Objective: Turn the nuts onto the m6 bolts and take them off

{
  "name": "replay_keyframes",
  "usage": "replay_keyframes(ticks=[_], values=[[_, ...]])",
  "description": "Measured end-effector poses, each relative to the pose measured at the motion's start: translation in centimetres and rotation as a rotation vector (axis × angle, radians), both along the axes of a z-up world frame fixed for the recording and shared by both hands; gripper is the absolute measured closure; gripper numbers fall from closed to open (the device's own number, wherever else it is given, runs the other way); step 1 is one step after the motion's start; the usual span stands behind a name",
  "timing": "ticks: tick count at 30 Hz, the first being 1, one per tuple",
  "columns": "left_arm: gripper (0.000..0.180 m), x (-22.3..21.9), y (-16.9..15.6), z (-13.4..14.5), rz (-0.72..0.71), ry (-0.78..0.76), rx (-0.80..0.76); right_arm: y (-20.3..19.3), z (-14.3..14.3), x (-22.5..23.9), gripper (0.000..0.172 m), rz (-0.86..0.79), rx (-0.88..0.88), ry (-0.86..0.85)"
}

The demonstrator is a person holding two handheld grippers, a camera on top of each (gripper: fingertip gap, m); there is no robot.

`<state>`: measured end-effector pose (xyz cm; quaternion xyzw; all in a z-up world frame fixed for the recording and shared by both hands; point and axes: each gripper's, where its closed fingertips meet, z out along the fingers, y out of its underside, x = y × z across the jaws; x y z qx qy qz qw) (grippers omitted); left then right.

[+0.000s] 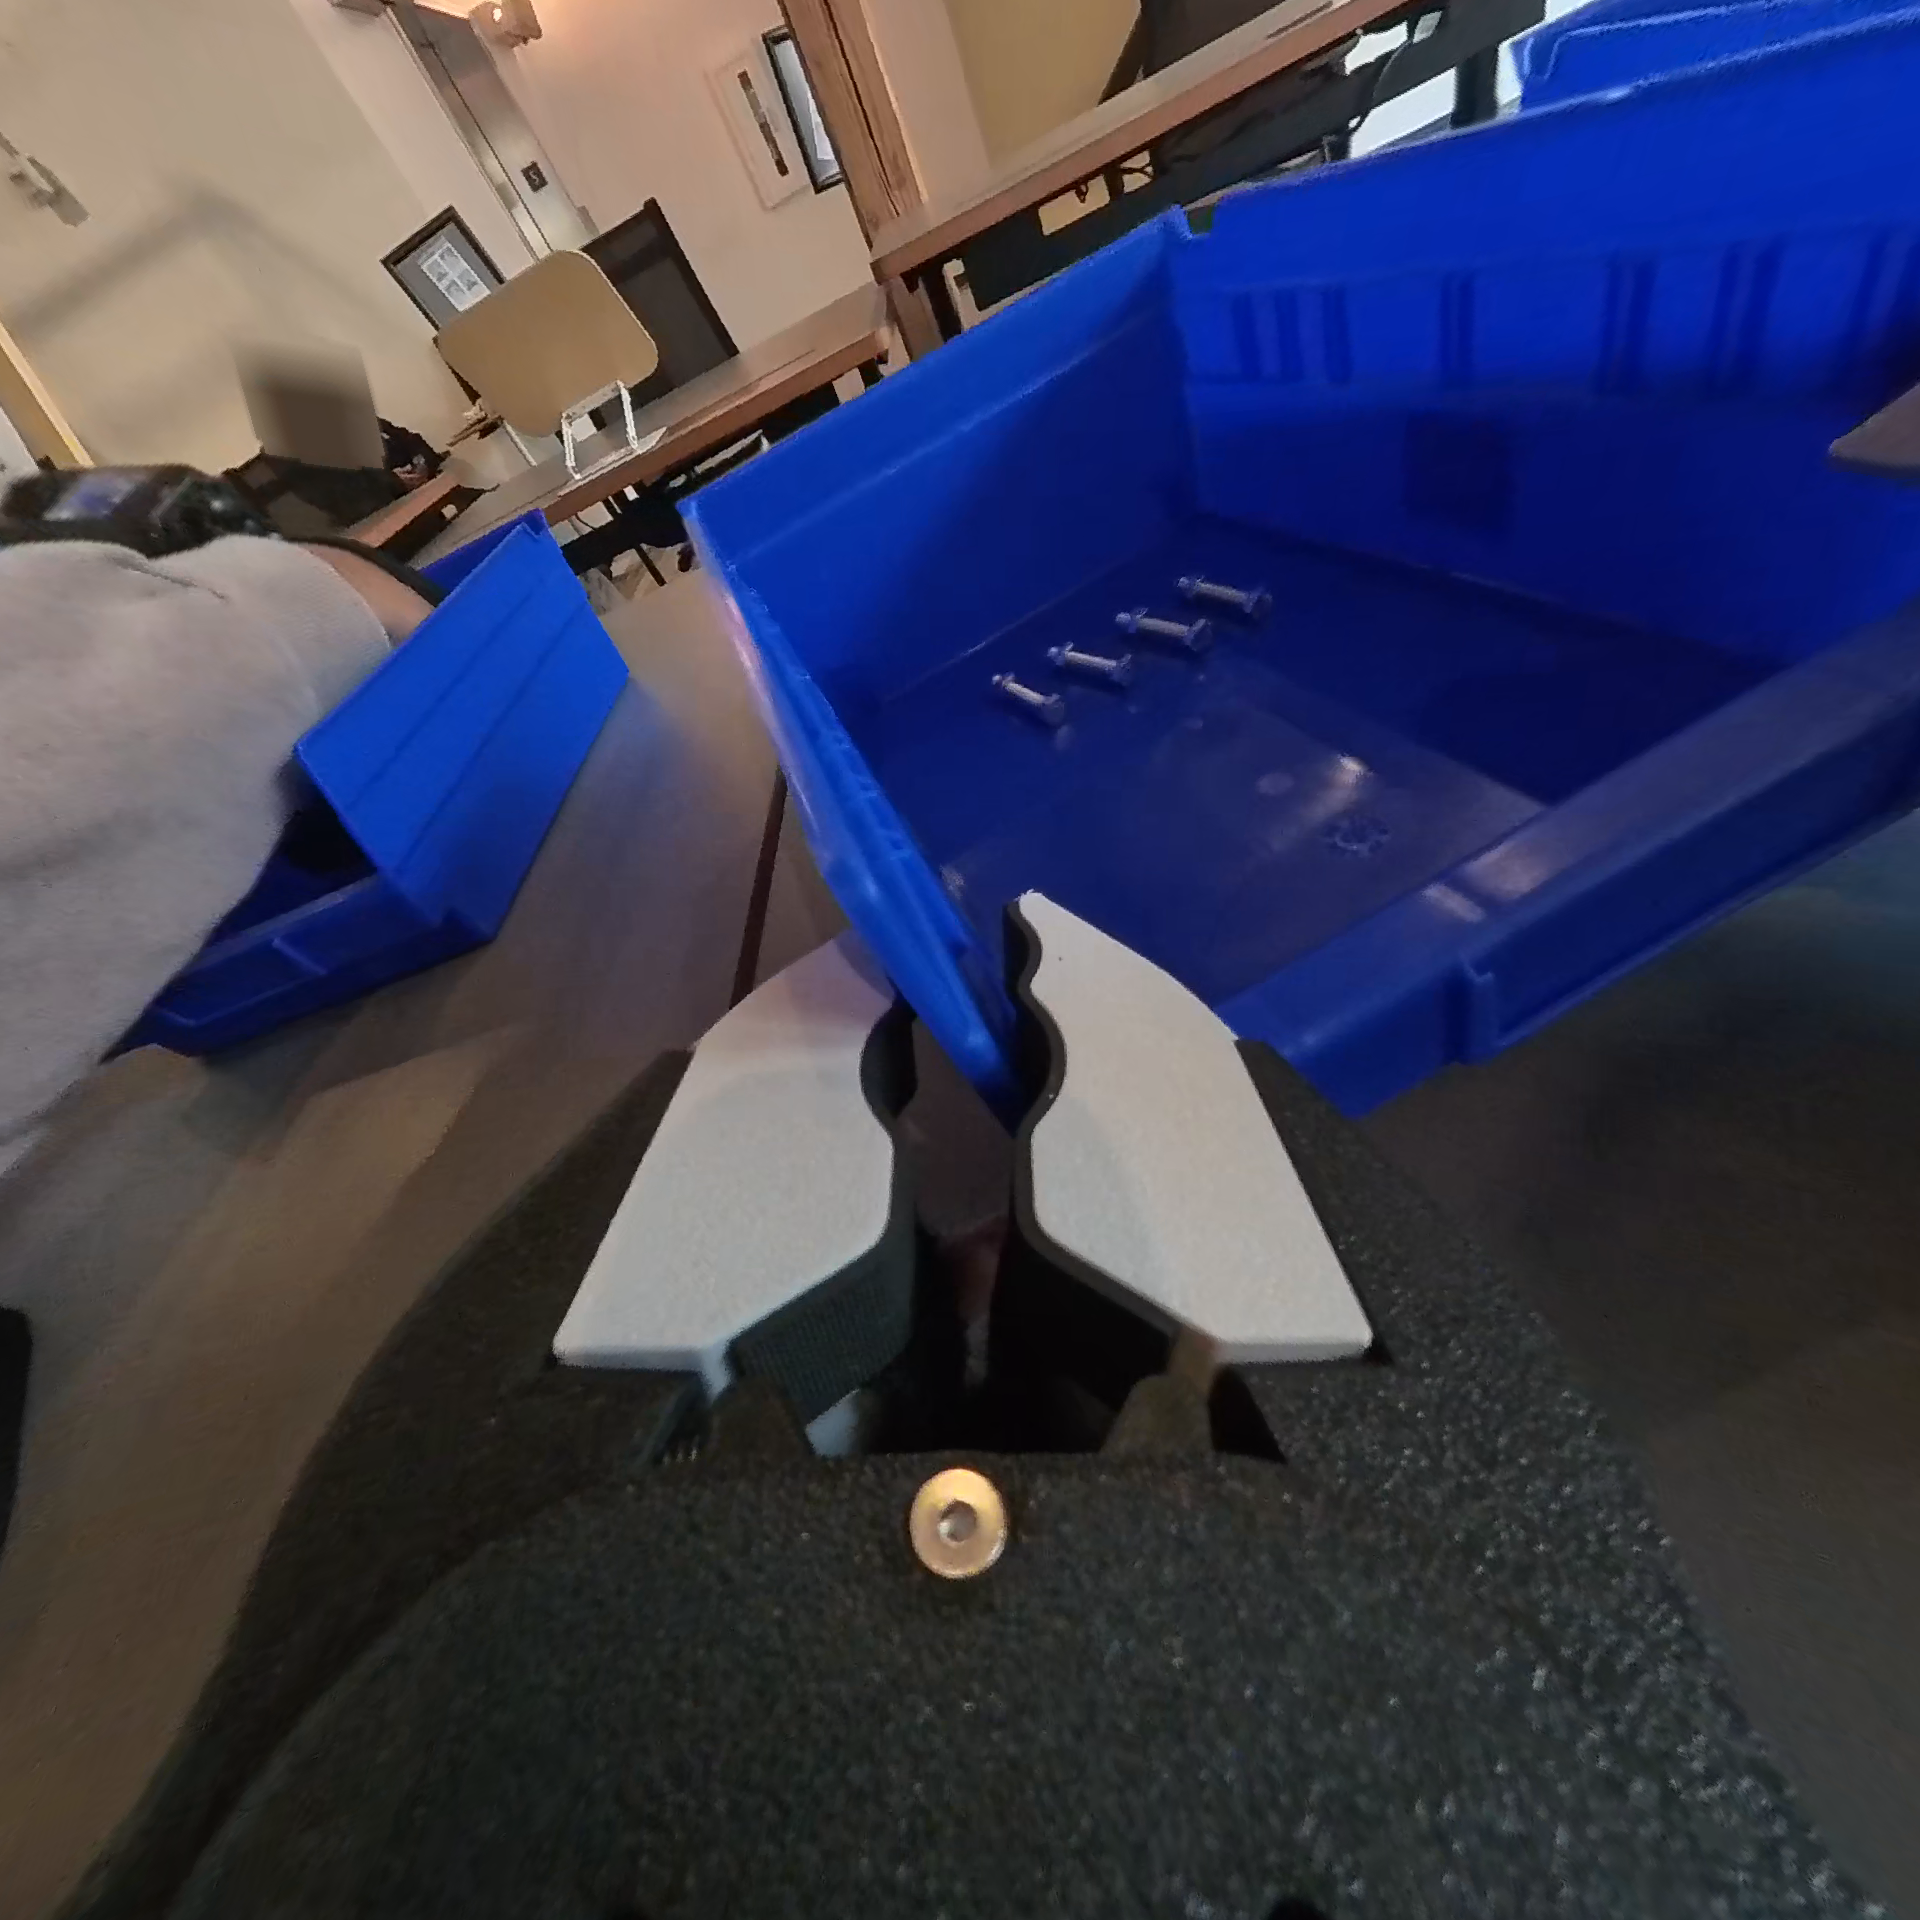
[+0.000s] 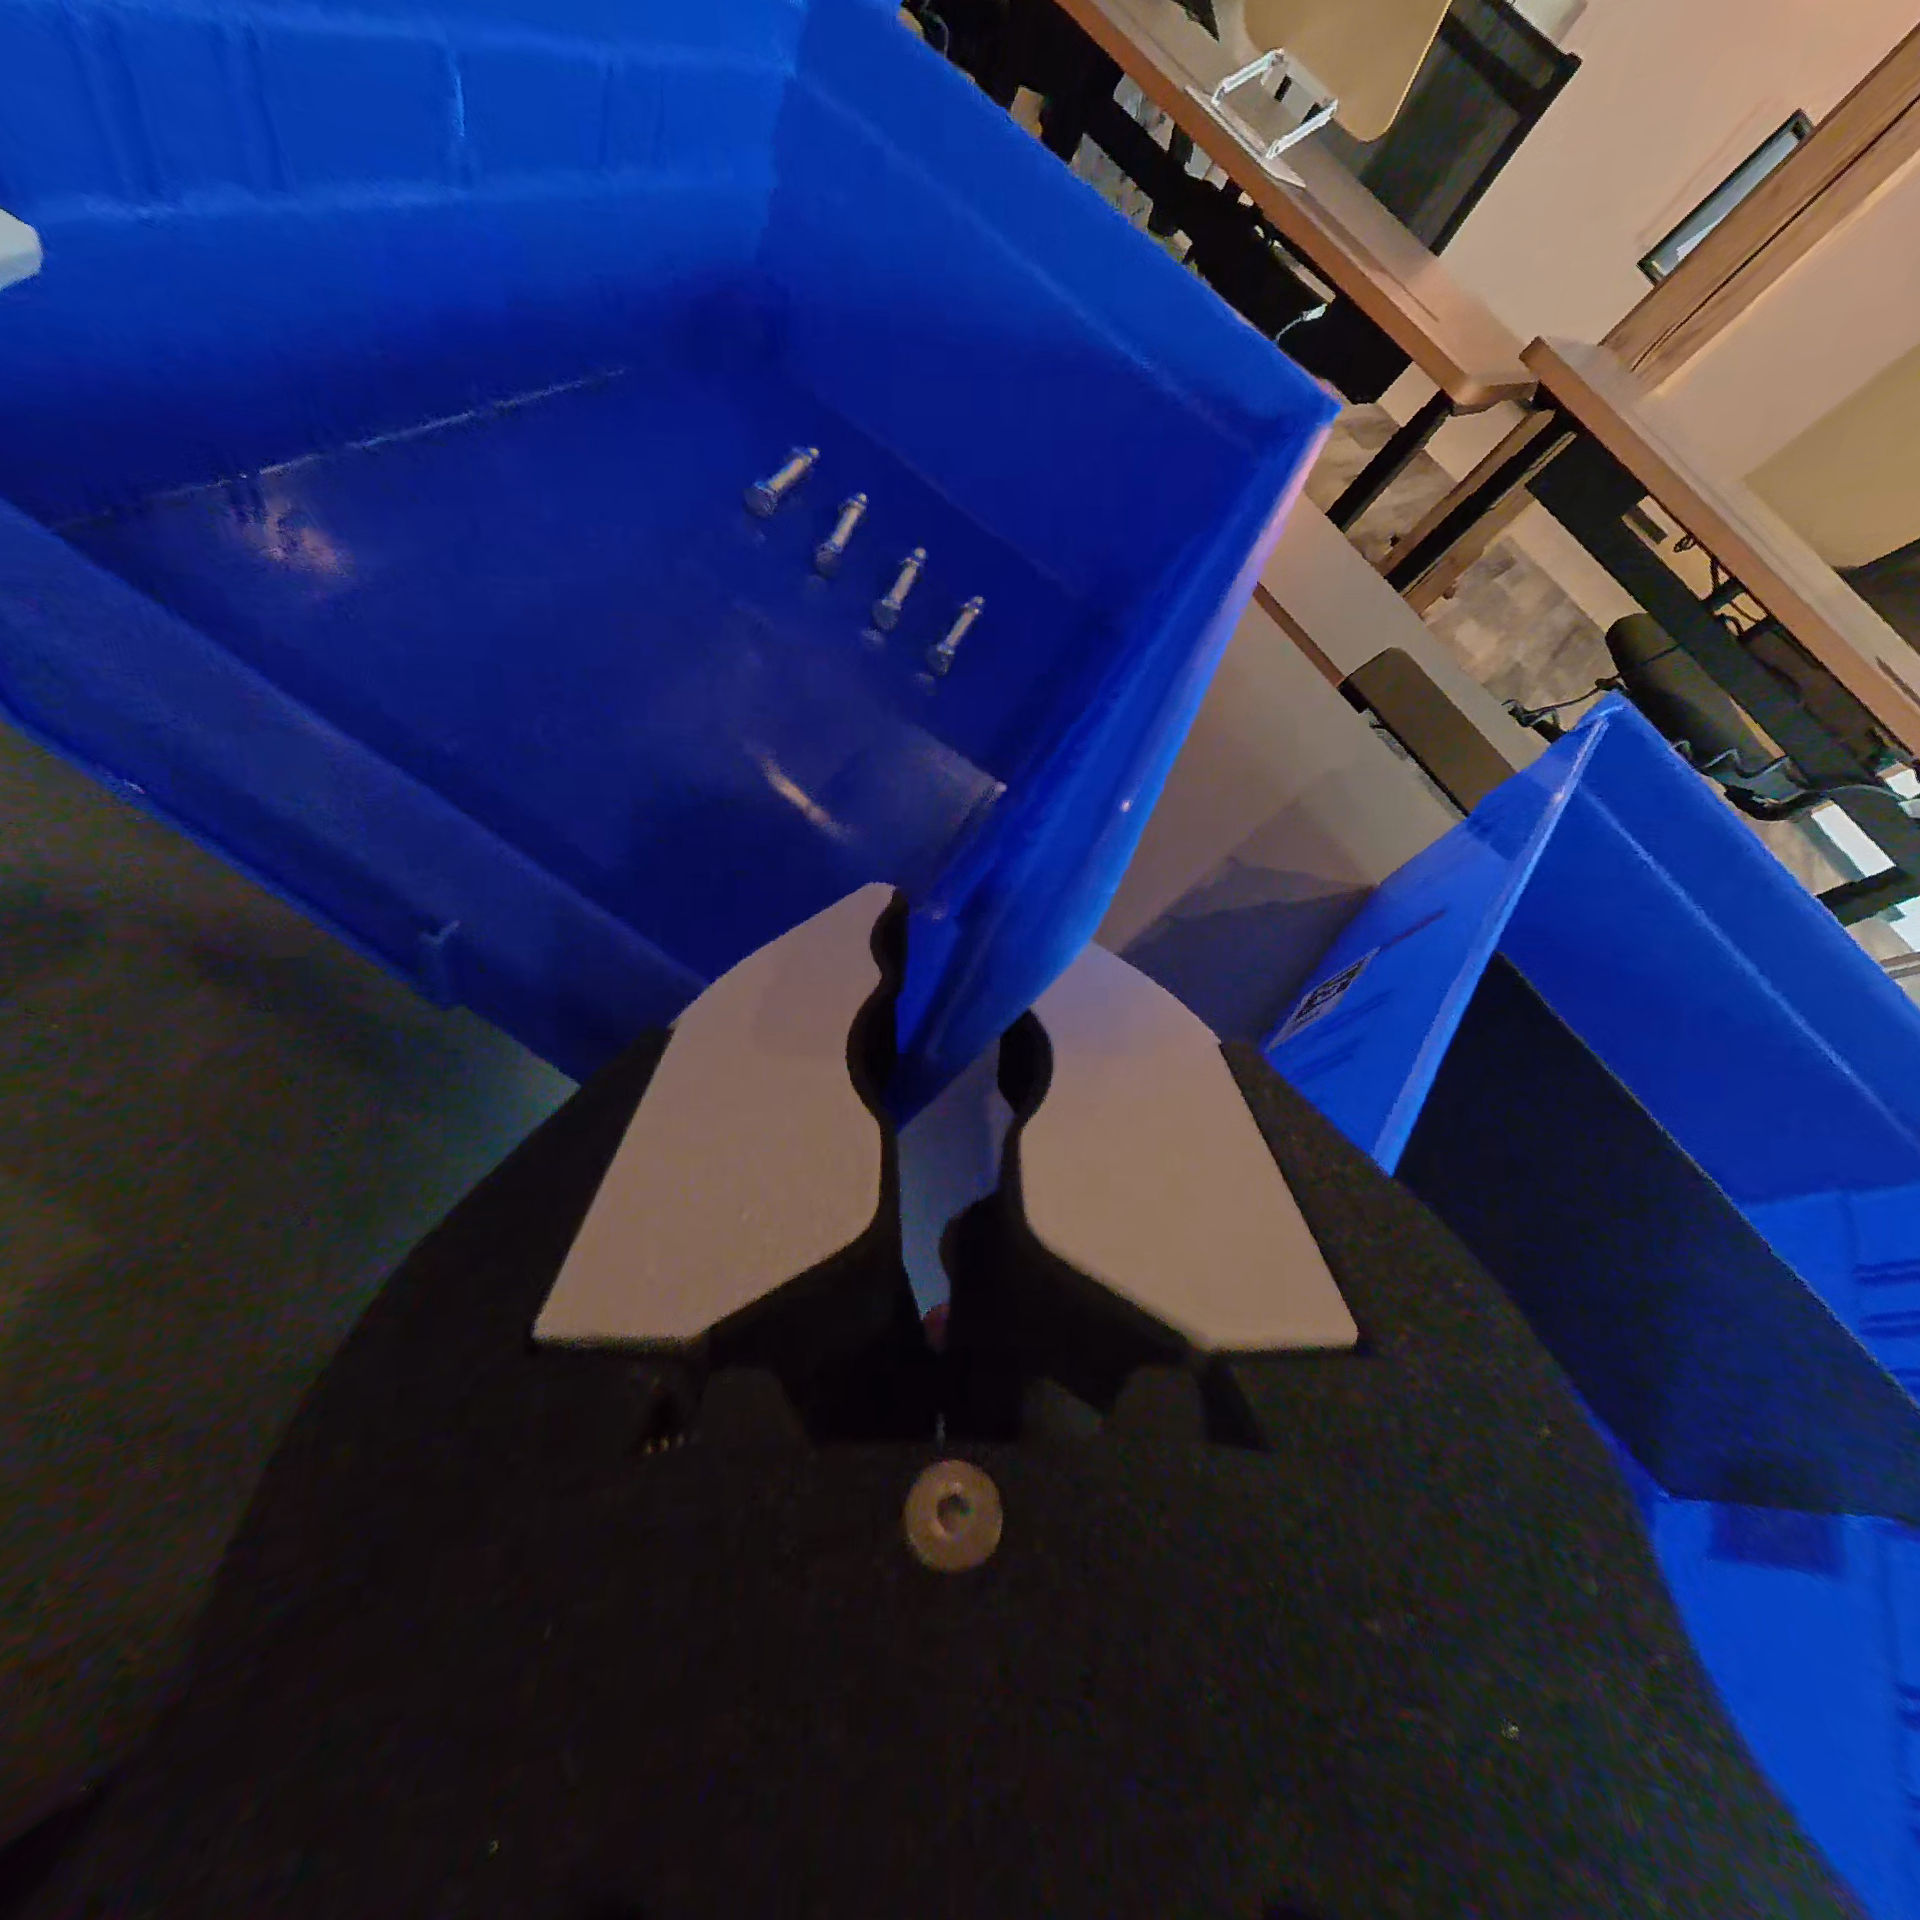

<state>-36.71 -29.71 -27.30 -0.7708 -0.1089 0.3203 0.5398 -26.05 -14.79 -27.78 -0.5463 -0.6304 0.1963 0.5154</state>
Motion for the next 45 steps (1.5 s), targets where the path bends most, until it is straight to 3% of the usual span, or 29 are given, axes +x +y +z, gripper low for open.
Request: replay_keyframes(ticks=[13, 24, 26, 29, 34, 37, 45], values=[[0.166, -1.4, 0.8, -0.6, -0.021, 0.018, -0.027, 0.4, -1.3, -0.6, 0.153, -0.014, -0.055, -0.015], [0.162, -2.6, 0.3, -0.3, 0.042, 0.081, -0.037, -0.4, -1.5, -1.0, 0.146, 0.030, -0.104, -0.014], [0.161, -2.7, 0.2, -0.1, 0.050, 0.095, -0.020, -0.5, -1.3, -1.0, 0.138, 0.041, -0.089, -0.005], [0.159, -3.0, 0.0, 0.3, 0.077, 0.105, 0.005, -1.0, -0.5, -1.0, 0.108, 0.057, -0.083, 0.031], [0.157, -3.7, -0.3, 0.3, 0.117, 0.082, 0.010, -2.6, -0.5, -0.9, 0.115, 0.119, -0.148, 0.048], [0.161, -4.6, -0.5, 0.1, 0.161, 0.068, 0.003, -3.2, -0.3, -0.9, 0.129, 0.151, -0.143, 0.056], [0.159, -5.5, -0.8, 0.2, 0.202, 0.047, 0.018, -4.2, -0.5, -1.2, 0.118, 0.203, -0.184, 0.038]])
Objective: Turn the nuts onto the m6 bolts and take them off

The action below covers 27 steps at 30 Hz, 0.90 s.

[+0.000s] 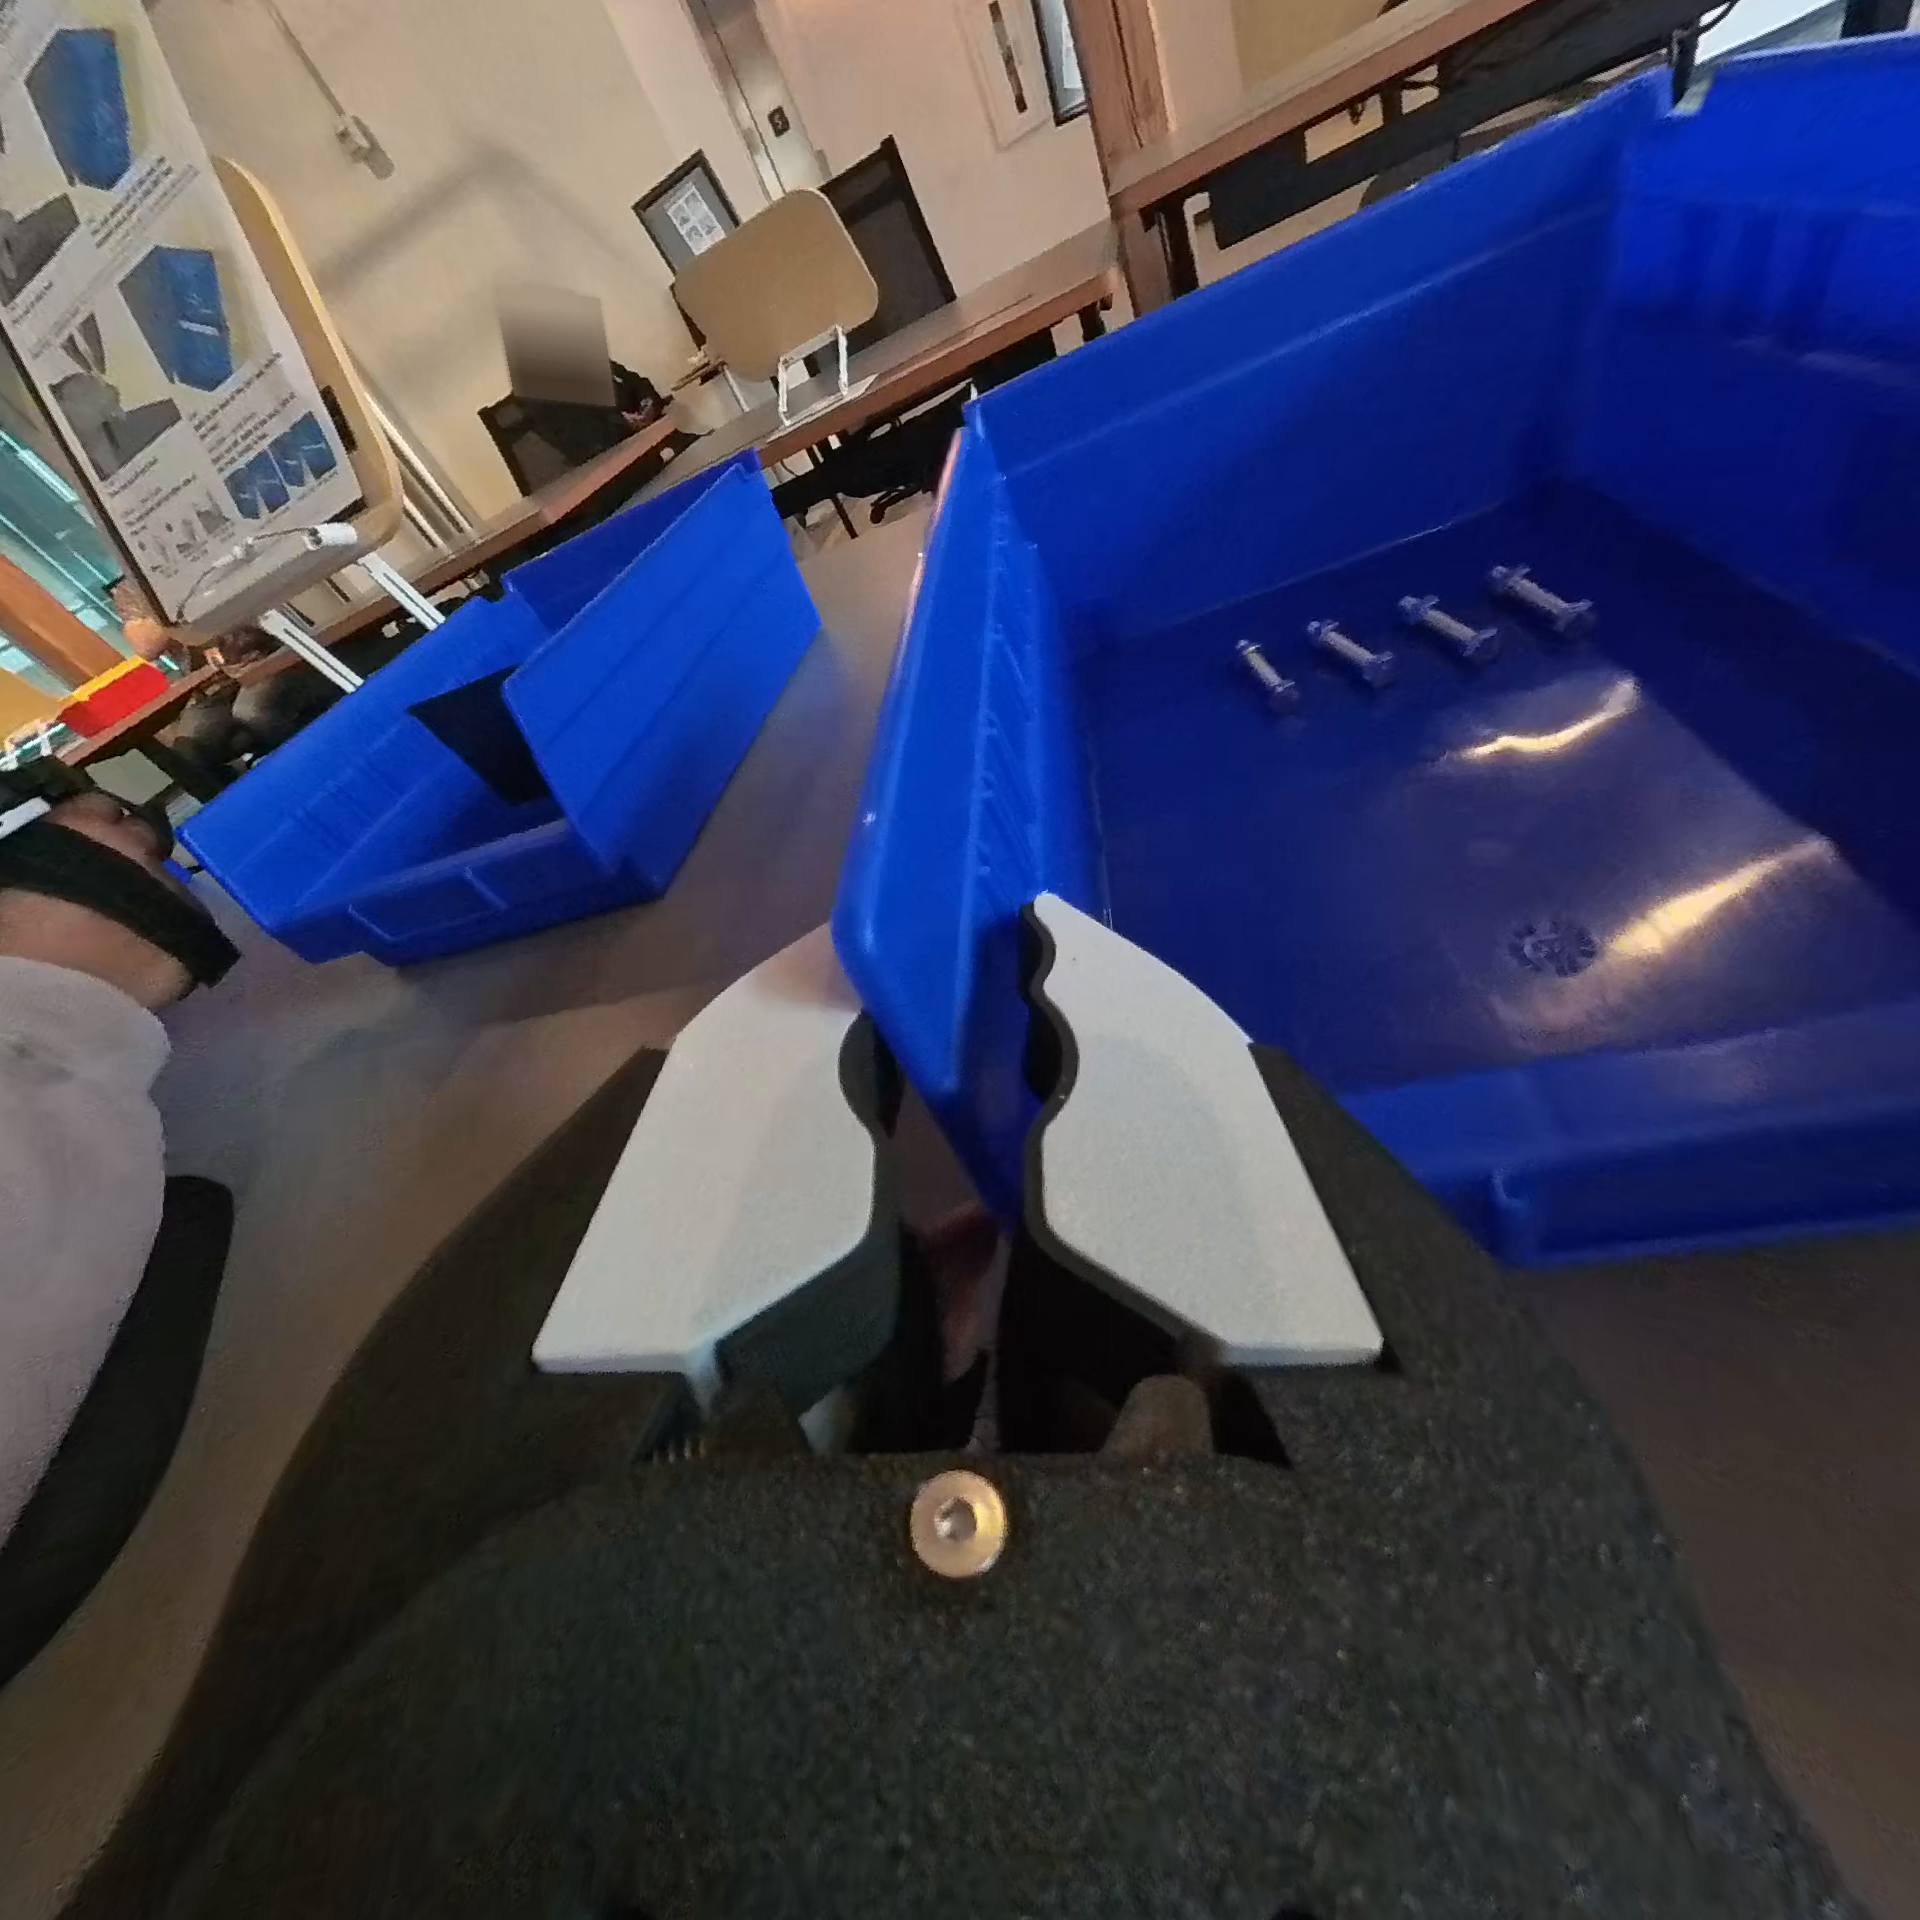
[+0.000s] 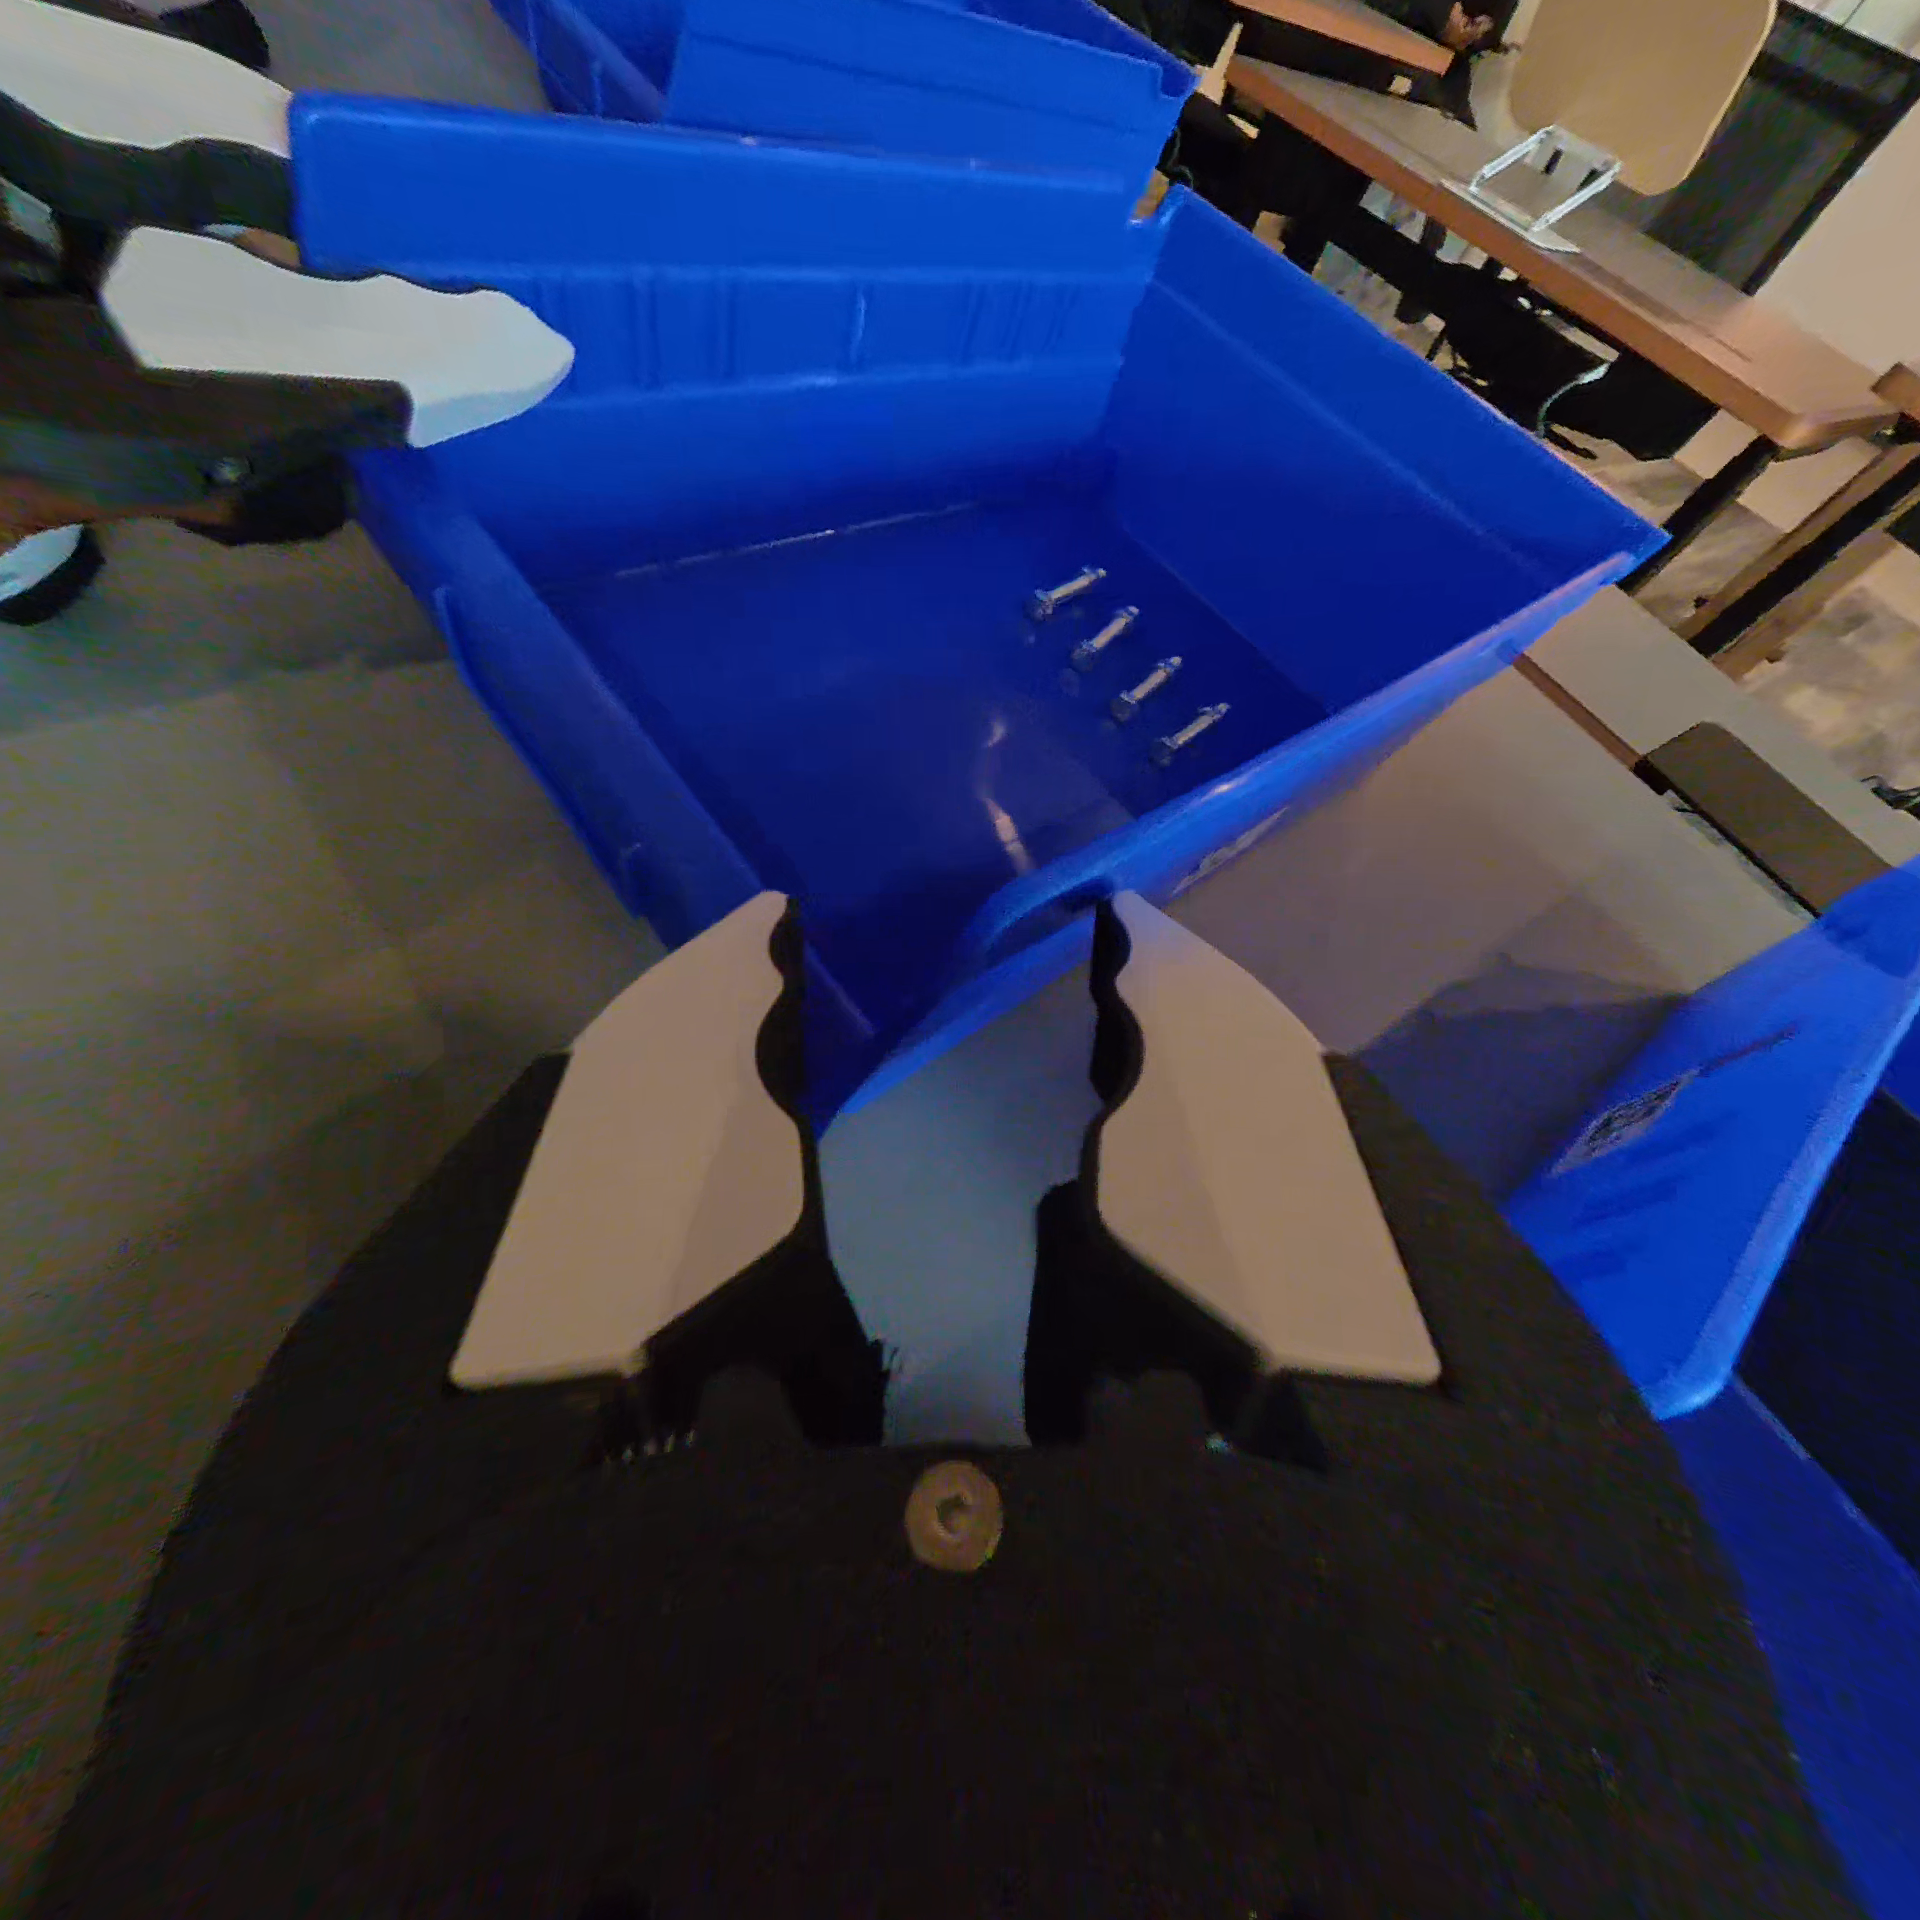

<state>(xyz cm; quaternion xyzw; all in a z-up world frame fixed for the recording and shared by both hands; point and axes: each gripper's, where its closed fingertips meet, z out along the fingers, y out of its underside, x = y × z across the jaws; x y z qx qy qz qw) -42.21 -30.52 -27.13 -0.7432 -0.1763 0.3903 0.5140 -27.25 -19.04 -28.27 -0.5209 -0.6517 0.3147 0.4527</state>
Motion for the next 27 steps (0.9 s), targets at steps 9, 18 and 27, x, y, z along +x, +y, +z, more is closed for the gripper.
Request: replay_keyframes(ticks=[9, 18, 27], values=[[0.131, -0.4, -2.4, 1.9, 0.106, 0.060, 0.061, -0.6, 1.2, 2.1, 0.108, 0.046, -0.071, 0.020], [0.120, 13.3, 1.8, 9.4, -0.232, -0.050, 0.382, 8.8, 6.8, 15.2, 0.102, -0.170, -0.081, 0.303], [0.118, 23.0, 16.6, 2.0, -0.439, -0.224, 0.097, 21.1, 2.4, 23.4, 0.087, -0.545, -0.095, 0.198]])
